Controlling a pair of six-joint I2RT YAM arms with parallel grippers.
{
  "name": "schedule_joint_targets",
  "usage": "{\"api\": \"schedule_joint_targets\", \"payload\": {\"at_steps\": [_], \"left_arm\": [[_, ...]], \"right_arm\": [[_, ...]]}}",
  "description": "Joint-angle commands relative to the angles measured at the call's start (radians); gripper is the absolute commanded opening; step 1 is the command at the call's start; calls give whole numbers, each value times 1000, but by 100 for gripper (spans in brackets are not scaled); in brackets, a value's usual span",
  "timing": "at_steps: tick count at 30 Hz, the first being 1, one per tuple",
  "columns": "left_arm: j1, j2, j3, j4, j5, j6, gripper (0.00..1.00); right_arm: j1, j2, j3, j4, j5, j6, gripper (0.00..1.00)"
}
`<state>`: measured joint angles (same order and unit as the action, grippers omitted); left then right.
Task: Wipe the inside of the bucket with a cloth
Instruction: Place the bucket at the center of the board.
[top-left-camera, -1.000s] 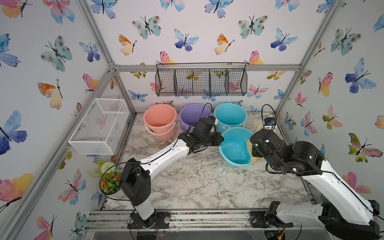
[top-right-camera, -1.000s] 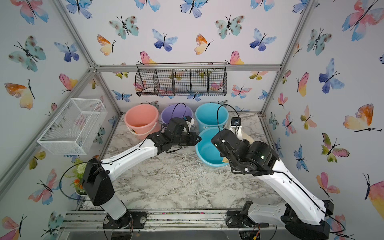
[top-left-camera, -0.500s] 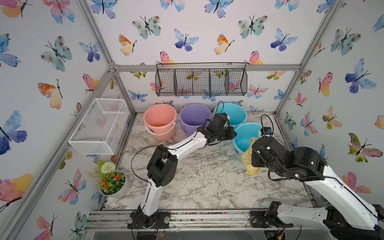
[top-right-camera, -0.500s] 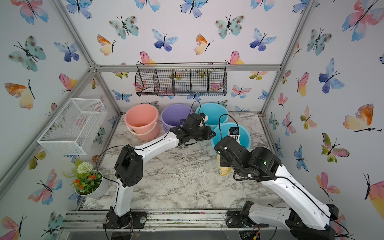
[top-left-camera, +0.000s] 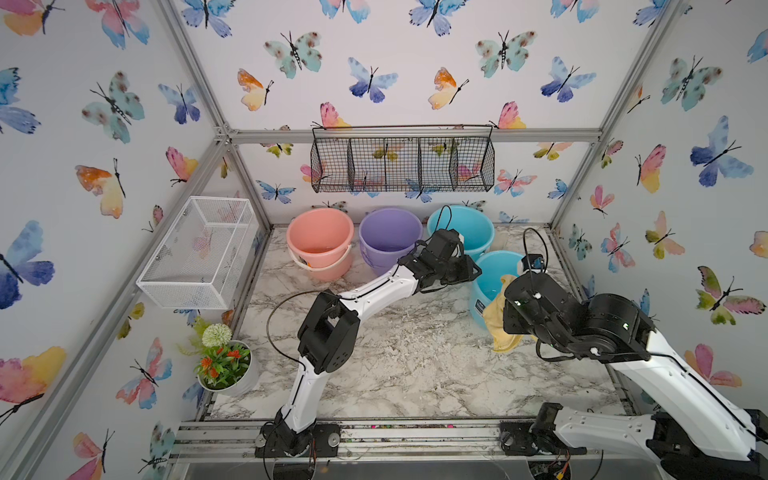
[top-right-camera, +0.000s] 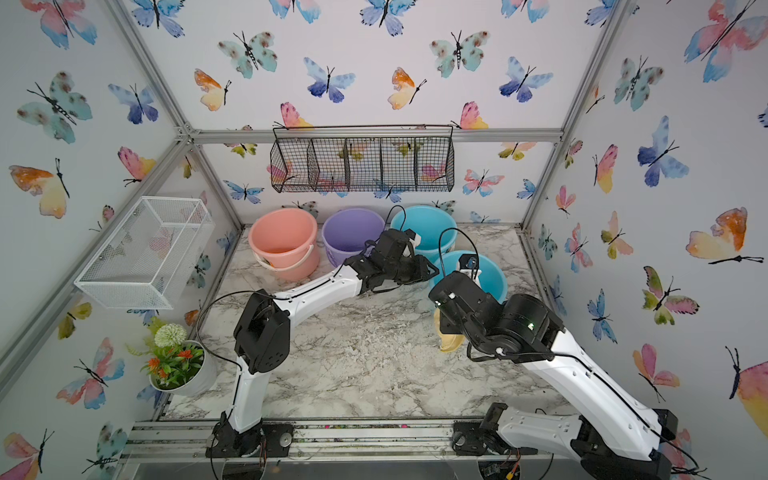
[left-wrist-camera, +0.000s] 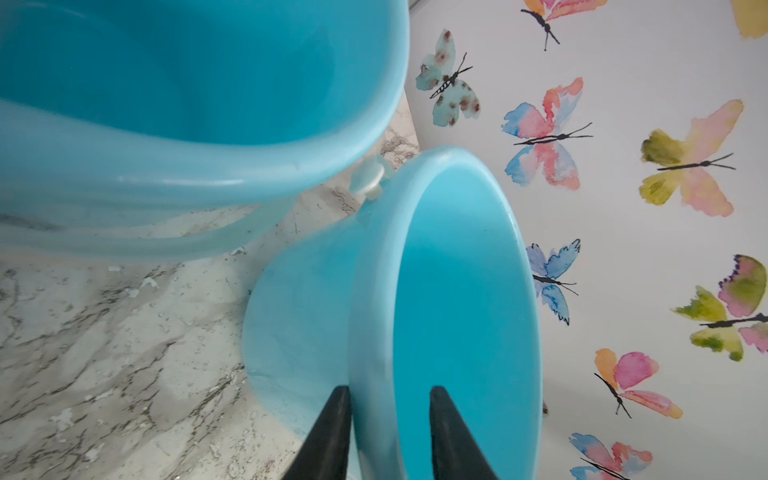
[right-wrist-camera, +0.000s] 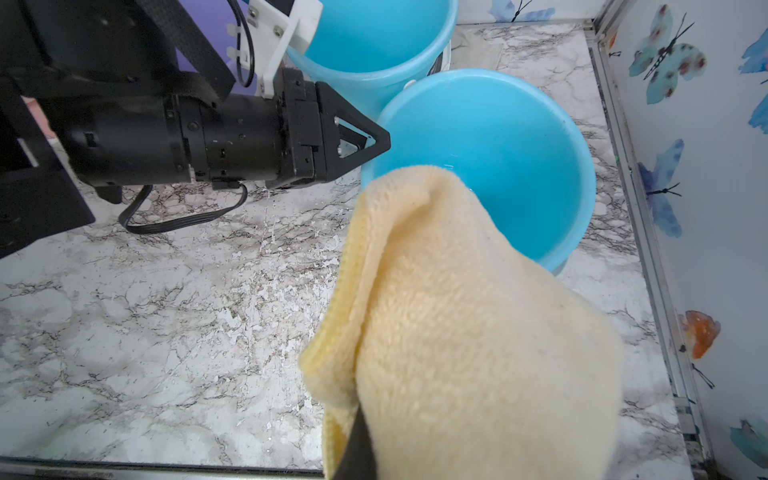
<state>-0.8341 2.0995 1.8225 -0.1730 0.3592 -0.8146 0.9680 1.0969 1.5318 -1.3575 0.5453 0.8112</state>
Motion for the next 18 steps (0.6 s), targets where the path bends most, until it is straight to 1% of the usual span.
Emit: {"api": "schedule_joint_targets", "payload": {"at_steps": [1, 6, 10, 13, 16, 17, 18], "left_arm": [[-27, 32, 39, 52, 54, -8, 33], [-61, 82, 90, 85, 89, -22, 28], [-90, 131, 137, 66, 84, -29, 27], [-101, 158, 141, 67, 79, -40, 27], [-108, 194, 159, 111, 115, -64, 21], [-111, 202, 165, 125, 115, -66, 21], [-115, 206, 165, 146, 150, -72, 21]], "right_arm": [[0, 1, 26, -16, 22, 8, 2], [0, 5, 26, -16, 22, 7, 2], [0, 2, 23, -16, 19, 6, 2], [0, 0, 20, -15, 16, 6, 2], [0, 0, 21, -16, 14, 6, 2], [0, 1, 21, -15, 12, 8, 2], [0, 0, 21, -16, 12, 8, 2]]}}
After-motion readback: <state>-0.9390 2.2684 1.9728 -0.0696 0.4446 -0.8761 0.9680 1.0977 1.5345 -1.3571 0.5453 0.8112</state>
